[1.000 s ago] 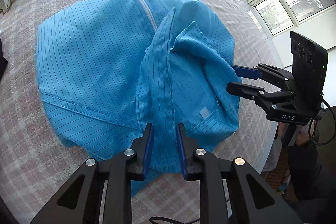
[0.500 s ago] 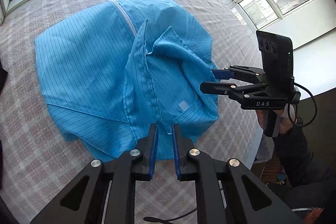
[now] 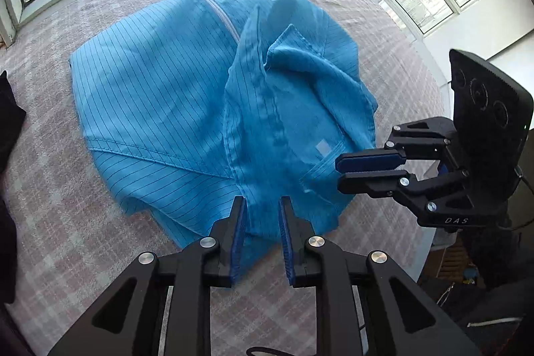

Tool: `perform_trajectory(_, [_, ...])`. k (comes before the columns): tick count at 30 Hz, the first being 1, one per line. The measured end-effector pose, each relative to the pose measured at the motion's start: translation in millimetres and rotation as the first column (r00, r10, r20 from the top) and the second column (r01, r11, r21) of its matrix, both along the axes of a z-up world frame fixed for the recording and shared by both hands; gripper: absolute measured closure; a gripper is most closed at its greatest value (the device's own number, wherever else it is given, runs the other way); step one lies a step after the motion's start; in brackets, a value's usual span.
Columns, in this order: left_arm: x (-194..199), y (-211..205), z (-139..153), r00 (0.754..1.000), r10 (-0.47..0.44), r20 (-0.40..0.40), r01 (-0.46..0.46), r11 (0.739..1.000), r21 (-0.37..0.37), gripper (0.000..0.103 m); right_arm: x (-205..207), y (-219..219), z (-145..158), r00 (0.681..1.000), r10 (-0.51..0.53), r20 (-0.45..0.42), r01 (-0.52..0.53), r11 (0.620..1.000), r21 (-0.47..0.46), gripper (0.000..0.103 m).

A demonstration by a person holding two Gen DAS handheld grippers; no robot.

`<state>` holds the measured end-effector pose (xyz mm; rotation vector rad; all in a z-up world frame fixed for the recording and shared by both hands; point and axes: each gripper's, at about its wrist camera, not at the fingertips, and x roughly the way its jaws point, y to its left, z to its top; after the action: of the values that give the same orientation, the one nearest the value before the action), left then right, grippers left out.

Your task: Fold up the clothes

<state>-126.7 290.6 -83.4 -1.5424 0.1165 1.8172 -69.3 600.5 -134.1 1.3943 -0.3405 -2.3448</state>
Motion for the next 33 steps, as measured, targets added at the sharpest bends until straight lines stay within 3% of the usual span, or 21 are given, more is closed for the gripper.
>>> perform_trajectory(4, [12, 0, -4, 0.997, -0.077, -0.007, 0.077, 0.997, 0.001, 0.085, -10, -21, -12, 0.995, 0.099, 0.033, -0.100, 0.994, 0.047, 0.089])
perform_trajectory(11, [23, 22, -25, 0.985, -0.171, 0.006, 0.171, 0.985, -0.022, 0.085, -15, -20, -12, 0.992, 0.100, 0.071, -0.098, 0.995, -0.023, 0.088])
perform_trajectory(20, [19, 36, -27, 0.981, -0.193, -0.029, 0.193, 0.981, 0.030, 0.085, -13, -29, 4, 0.988, 0.141, 0.066, -0.139, 0.990, -0.032, 0.088])
perform_trajectory(23, [23, 33, -27, 0.979, -0.200, -0.027, 0.201, 0.979, 0.022, 0.085, -9, -26, 8, 0.987, 0.149, 0.068, -0.145, 0.988, -0.059, 0.088])
perform_trajectory(27, [27, 25, -26, 0.979, -0.204, -0.020, 0.204, 0.979, 0.001, 0.085, 2, -33, 5, 0.975, 0.196, 0.106, -0.194, 0.981, -0.030, 0.088])
perform_trajectory(29, [29, 18, -17, 0.979, -0.199, -0.029, 0.199, 0.980, -0.003, 0.085, 12, -17, 12, 0.987, 0.140, 0.075, -0.138, 0.990, -0.032, 0.088])
perform_trajectory(31, [27, 13, -6, 0.981, -0.187, -0.054, 0.187, 0.982, -0.005, 0.085, 20, 16, 23, 0.999, 0.014, 0.029, -0.013, 0.999, -0.035, 0.088])
perform_trajectory(33, [25, 11, 7, 0.986, -0.152, -0.072, 0.154, 0.988, 0.017, 0.085, 25, 45, 28, 0.993, -0.118, -0.009, 0.118, 0.993, 0.010, 0.078])
